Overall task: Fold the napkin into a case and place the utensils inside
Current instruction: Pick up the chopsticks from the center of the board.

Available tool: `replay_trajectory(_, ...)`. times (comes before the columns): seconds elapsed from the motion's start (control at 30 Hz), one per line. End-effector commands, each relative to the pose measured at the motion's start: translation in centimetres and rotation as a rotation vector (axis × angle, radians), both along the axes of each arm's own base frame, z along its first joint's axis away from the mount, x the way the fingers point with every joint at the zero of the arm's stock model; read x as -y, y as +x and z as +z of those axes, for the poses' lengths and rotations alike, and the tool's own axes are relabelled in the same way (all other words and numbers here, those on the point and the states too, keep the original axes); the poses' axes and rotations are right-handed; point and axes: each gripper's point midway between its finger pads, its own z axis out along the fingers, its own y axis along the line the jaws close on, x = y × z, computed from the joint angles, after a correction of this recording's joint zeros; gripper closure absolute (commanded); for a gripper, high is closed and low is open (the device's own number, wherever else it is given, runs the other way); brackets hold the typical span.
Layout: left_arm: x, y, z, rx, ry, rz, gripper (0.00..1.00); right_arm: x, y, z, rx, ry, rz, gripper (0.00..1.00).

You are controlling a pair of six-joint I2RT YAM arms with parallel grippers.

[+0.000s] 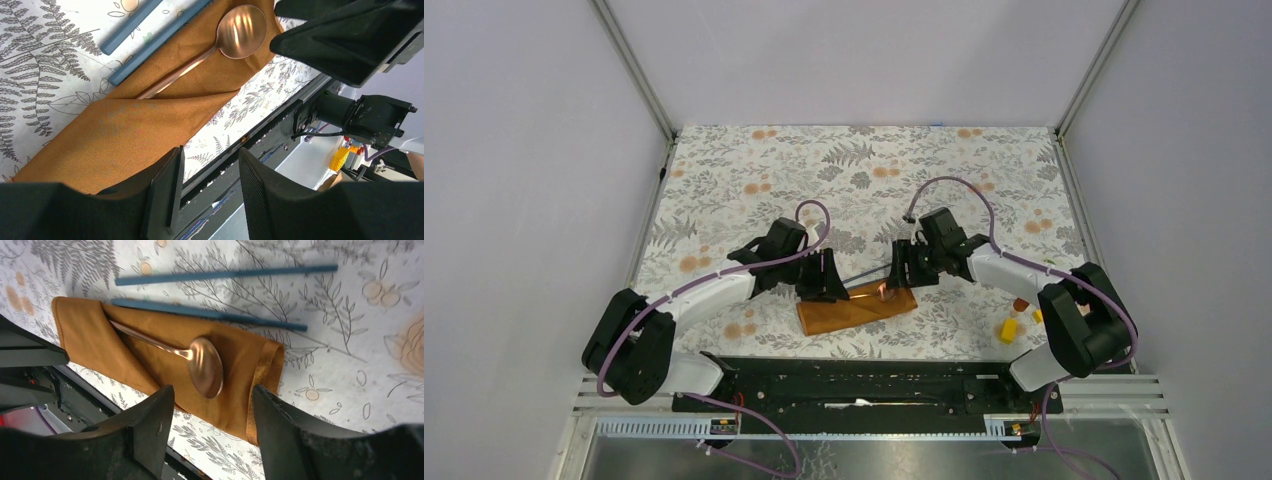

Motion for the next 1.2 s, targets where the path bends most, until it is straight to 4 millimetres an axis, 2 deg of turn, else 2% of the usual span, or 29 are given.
replay_trajectory(0.0,0.4,1.1,0.6,0.043,-0.019,0.032,0.51,-0.2,-0.8,-0.1,-0.008,0.032,-0.01,0.41)
replay_trajectory(0.2,0.4,1.2,0.8,0.046,-0.017,0.035,0.51,0.5,-2.8,-1.5,-0.065,0.03,-0.013,0.74)
replay_trajectory(0.43,0.5,1.3,0.4,0.04,-0.009,0.026,0.51,1.1,-5.9,-3.2,-0.144,0.01,-0.059,0.81)
replay_trajectory(0.53,0.5,1.3,0.1,0.038,-0.002,0.022,0.52,1.0,-7.7,-3.1,-0.164,-0.012,-0.042,0.81)
replay_trajectory(0.63,0.5,1.5,-0.4,0.036,0.013,0.023,0.51,0.9,-8.4,-2.1,-0.166,-0.01,-0.029,0.77)
replay_trajectory(0.7,0.5,2.1,-0.7,0.04,0.036,0.027,0.51,1.1,-8.0,-1.2,-0.146,-0.03,-0.021,0.67)
replay_trajectory(0.77,0.6,2.7,-0.7,0.049,0.046,0.032,0.52,1.3,-6.9,0.1,-0.095,-0.067,-0.003,0.52)
replay_trajectory(0.87,0.8,3.5,-0.4,0.067,0.049,0.037,0.51,0.5,-4.3,3.1,0.011,-0.09,0.057,0.39)
replay_trajectory(1.0,-0.3,3.6,-1.3,0.067,0.101,0.065,0.52,0.6,-0.3,5.0,0.17,-0.214,0.182,0.35)
replay_trajectory(1.07,-1.7,3.7,-2.4,0.054,0.135,0.107,0.53,0.2,1.7,6.0,0.261,-0.27,0.298,0.34)
replay_trajectory(1.1,-2.5,3.8,-3.0,0.038,0.15,0.131,0.53,-0.8,2.0,6.6,0.304,-0.247,0.409,0.32)
replay_trajectory(1.17,-3.9,3.6,-4.3,-0.02,0.154,0.162,0.55,-2.7,1.2,7.2,0.38,-0.163,0.689,0.29)
